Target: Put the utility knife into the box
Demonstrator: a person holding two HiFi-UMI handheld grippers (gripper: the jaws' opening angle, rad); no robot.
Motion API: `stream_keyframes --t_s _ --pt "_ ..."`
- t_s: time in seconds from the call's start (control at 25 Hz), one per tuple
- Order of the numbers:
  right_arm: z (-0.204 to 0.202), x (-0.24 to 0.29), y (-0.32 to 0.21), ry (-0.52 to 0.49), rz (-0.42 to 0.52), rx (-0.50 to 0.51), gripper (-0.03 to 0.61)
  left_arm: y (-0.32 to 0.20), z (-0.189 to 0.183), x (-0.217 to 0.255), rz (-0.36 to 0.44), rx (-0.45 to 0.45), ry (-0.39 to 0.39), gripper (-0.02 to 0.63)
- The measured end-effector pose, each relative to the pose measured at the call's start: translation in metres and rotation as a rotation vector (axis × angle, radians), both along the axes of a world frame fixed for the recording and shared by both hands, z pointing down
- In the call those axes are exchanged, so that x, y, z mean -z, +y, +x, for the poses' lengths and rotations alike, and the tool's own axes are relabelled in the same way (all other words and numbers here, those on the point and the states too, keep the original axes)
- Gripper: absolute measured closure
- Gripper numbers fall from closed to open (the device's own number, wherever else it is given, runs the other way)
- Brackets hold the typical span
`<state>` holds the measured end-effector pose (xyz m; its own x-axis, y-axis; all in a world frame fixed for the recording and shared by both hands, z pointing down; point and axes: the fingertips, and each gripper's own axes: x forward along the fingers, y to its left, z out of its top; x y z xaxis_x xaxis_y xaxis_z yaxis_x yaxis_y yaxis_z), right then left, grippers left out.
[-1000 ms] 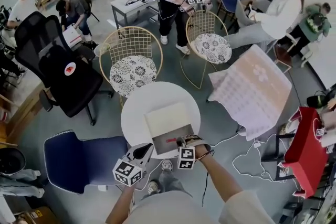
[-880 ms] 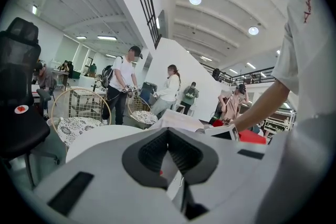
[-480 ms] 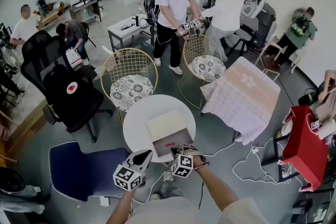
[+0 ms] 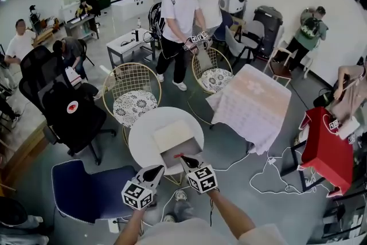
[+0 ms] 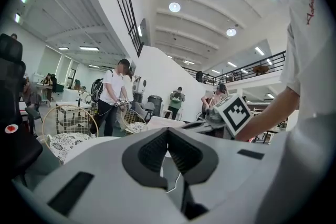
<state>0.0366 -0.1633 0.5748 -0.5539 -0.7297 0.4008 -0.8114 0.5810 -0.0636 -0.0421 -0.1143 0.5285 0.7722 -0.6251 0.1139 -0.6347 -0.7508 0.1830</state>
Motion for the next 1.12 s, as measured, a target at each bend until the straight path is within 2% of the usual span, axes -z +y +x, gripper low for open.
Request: stream_keyframes --t_s 0.2,0.32,0.44,0.6,0.8,1.12 --pt "0.011 0.020 0.030 -0.275 -0.005 -0.084 0.561 0.024 0.009 -0.006 -0.004 -0.028 0.003 0.603" --pt "0.025 0.022 0.045 -0.357 -0.004 -0.144 0.561 0.034 0.014 -0.005 -0.005 -0.031 0.009 0.603" --pt "0.036 0.020 0.058 -0.366 -0.003 -0.167 0.561 0.043 0.017 -0.001 0.001 -0.018 0.014 0.603" --pt "0.044 0.023 0.069 -0.329 0.010 -0.186 0.561 0.049 0.020 0.003 0.004 -0.005 0.014 0.603" --pt "0.051 0.025 0.095 -0.289 0.017 -0.158 0.561 0.069 0.029 0.009 0.007 0.018 0.013 0.603" --pt "0.065 0.021 0.164 -0.273 0.021 -0.116 0.563 0.141 0.054 -0.001 -0.018 0.059 0.025 0.603"
